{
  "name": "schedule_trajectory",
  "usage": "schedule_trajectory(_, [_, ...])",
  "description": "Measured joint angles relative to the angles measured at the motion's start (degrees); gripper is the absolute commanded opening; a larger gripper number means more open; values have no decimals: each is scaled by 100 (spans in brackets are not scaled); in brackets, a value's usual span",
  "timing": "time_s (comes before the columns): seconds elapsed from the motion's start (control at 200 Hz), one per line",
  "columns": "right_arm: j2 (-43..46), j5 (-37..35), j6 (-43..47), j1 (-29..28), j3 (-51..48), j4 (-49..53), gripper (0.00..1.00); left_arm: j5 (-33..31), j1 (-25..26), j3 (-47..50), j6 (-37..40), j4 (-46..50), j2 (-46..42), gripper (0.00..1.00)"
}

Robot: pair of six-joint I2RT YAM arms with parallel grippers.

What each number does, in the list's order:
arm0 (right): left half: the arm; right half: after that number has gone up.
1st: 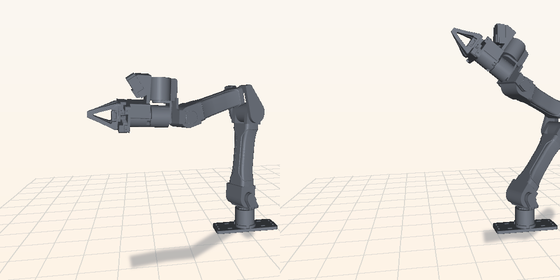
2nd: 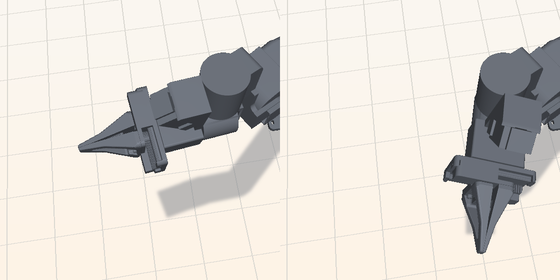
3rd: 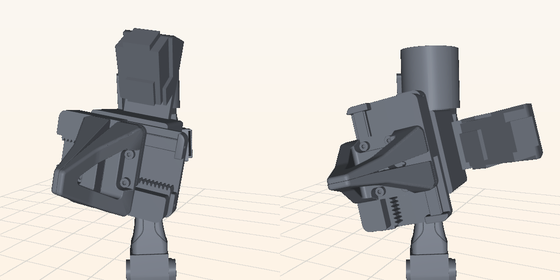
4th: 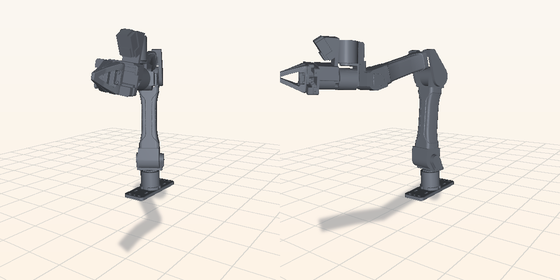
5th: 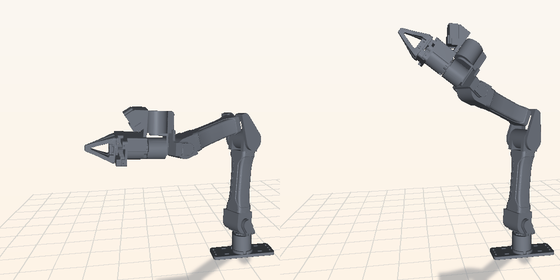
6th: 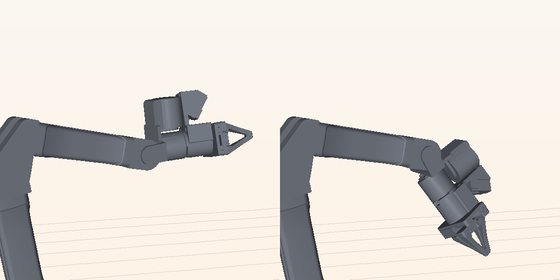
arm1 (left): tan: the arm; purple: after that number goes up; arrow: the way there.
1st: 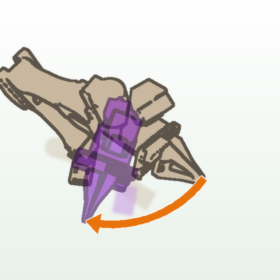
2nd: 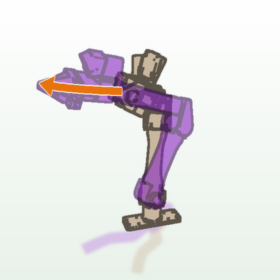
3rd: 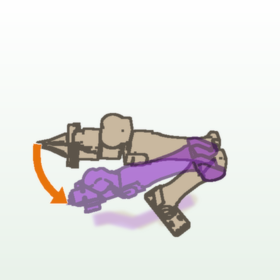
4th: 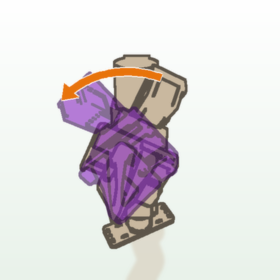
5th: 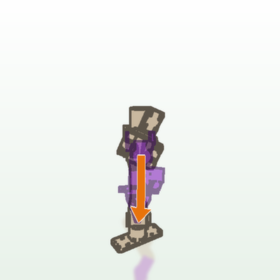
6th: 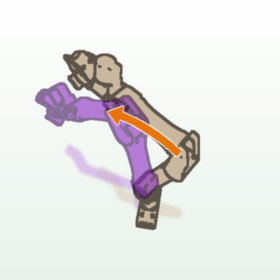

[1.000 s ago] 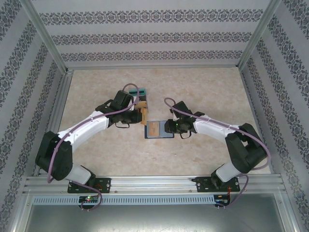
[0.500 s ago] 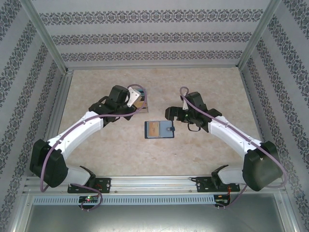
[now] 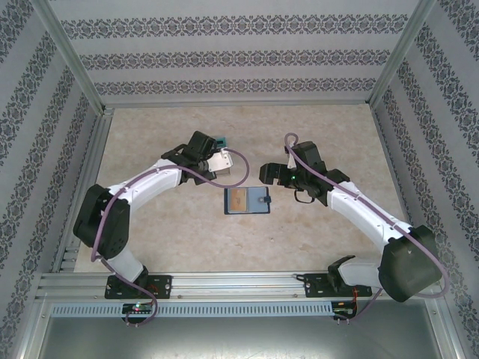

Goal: Take the credit cards out of the card holder

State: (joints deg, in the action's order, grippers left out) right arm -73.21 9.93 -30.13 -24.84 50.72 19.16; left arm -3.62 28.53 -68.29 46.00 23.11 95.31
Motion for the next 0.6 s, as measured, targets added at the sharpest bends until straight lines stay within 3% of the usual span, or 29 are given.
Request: schedule_trajectory(0.6, [-295,2,-13,0,-2,42,98,-415,0,-144,782,-516,605,0])
